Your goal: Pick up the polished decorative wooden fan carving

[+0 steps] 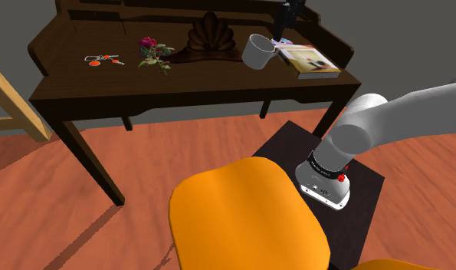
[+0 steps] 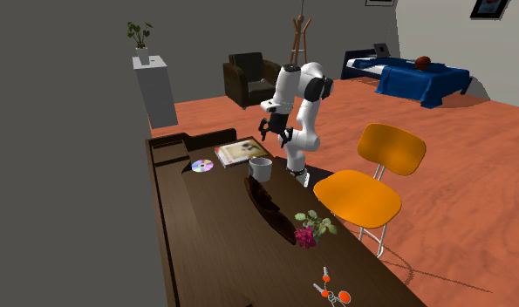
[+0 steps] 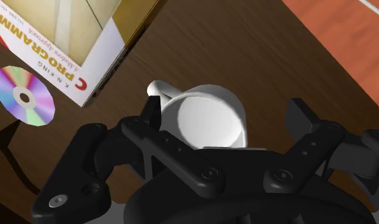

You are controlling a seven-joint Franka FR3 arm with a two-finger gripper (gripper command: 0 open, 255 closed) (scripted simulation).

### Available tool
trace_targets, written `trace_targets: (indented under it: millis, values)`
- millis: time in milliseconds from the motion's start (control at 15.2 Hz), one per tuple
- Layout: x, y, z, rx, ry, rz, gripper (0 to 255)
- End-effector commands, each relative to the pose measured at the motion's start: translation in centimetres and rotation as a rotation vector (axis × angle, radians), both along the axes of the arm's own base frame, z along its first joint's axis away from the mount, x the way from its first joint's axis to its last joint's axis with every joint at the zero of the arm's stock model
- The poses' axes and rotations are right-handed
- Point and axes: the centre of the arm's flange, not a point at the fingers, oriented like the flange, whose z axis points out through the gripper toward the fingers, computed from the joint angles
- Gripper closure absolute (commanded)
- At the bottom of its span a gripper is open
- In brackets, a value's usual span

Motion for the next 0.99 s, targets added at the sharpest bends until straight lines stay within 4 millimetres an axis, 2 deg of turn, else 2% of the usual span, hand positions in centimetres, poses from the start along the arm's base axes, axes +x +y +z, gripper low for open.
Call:
trace_targets:
  millis: [0,462,924]
  values:
    - [0.0,0.0,0.0,0.000,0.000,0.000,0]
    - [10.6,-1.5,0.6,0.102,0.107,0.159,0]
    - [21.3,-1.4,0.1,0.203,0.214,0.319,0]
